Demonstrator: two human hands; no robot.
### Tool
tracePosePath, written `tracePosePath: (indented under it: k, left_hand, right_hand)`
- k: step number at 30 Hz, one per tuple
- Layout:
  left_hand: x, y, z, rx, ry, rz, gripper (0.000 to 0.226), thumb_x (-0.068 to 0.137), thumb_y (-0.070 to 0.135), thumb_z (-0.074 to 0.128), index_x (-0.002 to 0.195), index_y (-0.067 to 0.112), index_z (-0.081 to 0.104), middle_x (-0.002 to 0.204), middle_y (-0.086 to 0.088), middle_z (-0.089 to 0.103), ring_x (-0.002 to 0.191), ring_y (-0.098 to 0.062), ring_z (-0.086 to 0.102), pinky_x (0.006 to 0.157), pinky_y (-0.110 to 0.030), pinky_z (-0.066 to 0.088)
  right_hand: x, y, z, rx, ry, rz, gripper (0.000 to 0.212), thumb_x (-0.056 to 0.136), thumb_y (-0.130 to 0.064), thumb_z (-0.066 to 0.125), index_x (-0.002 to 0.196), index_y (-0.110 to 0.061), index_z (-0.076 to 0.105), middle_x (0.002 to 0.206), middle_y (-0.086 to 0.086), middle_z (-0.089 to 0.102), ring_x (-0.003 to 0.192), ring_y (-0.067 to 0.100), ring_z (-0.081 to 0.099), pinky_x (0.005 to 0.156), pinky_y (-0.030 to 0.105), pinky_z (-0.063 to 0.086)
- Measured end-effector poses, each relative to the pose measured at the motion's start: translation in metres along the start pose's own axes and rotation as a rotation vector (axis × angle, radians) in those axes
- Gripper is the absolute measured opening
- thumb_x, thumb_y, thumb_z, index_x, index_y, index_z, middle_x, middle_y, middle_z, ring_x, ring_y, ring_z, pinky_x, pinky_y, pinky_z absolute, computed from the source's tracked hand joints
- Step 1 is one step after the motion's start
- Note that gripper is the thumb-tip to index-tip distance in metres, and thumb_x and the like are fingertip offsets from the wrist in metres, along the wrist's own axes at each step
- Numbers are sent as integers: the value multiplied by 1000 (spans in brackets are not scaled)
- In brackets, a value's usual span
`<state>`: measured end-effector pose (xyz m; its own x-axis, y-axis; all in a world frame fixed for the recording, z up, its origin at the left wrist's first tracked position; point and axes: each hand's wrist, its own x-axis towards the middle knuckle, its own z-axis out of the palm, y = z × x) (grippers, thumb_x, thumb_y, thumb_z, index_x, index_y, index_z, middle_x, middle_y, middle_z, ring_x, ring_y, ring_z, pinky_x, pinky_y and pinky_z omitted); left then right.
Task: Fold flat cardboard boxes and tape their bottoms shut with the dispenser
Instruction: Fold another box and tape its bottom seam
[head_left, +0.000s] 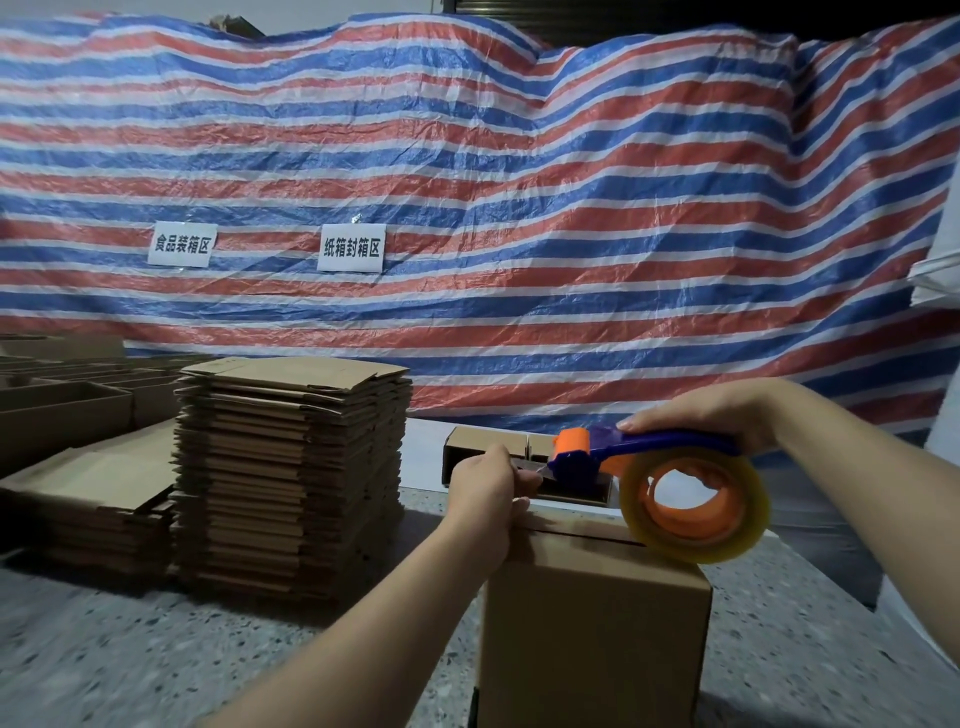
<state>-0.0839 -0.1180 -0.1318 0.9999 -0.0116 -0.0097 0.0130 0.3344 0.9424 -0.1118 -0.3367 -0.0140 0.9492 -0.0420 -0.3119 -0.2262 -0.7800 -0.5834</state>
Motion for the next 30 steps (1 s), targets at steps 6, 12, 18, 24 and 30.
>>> tracePosePath:
  k: [6, 12, 18, 24, 30]
  left_hand:
    - [2, 2, -20, 221, -79, 209, 41, 96, 18, 54, 55, 11, 55, 47, 0, 54, 53, -20, 51, 62, -33, 47]
    - [8, -3, -53, 645, -51, 244, 46, 95, 35, 56, 52, 19, 58, 52, 2, 49, 48, -14, 43, 53, -24, 36]
    - [-2, -18, -60, 373, -107, 1, 33, 96, 22, 55, 63, 15, 53, 52, 0, 52, 47, -14, 47, 54, -25, 49]
    - [-6, -30, -62, 238, -119, -83, 33, 98, 25, 54, 66, 18, 52, 57, 1, 51, 52, -13, 47, 50, -20, 43]
    - [-8, -36, -60, 170, -110, -113, 35, 101, 29, 50, 69, 17, 50, 55, 3, 52, 52, -13, 49, 54, -25, 41]
  right_hand:
    - [3, -8, 4, -39, -20, -1, 71, 71, -63, 73, 118, -11, 68, 88, 7, 74, 63, 12, 65, 57, 24, 53]
    - [9, -26, 9, -156, -49, 21, 78, 61, -68, 76, 117, -14, 71, 93, 6, 75, 68, 12, 66, 61, 23, 54]
    - [18, -48, 19, -295, -44, 54, 75, 64, -67, 77, 117, -15, 68, 89, 6, 76, 70, 14, 68, 62, 24, 55]
    - [21, -57, 22, -338, -56, 85, 67, 70, -65, 78, 113, -14, 70, 89, 5, 77, 68, 14, 70, 60, 24, 56]
    - [21, -63, 22, -364, -82, 99, 66, 70, -64, 78, 111, -14, 70, 85, 6, 77, 66, 15, 71, 57, 26, 56]
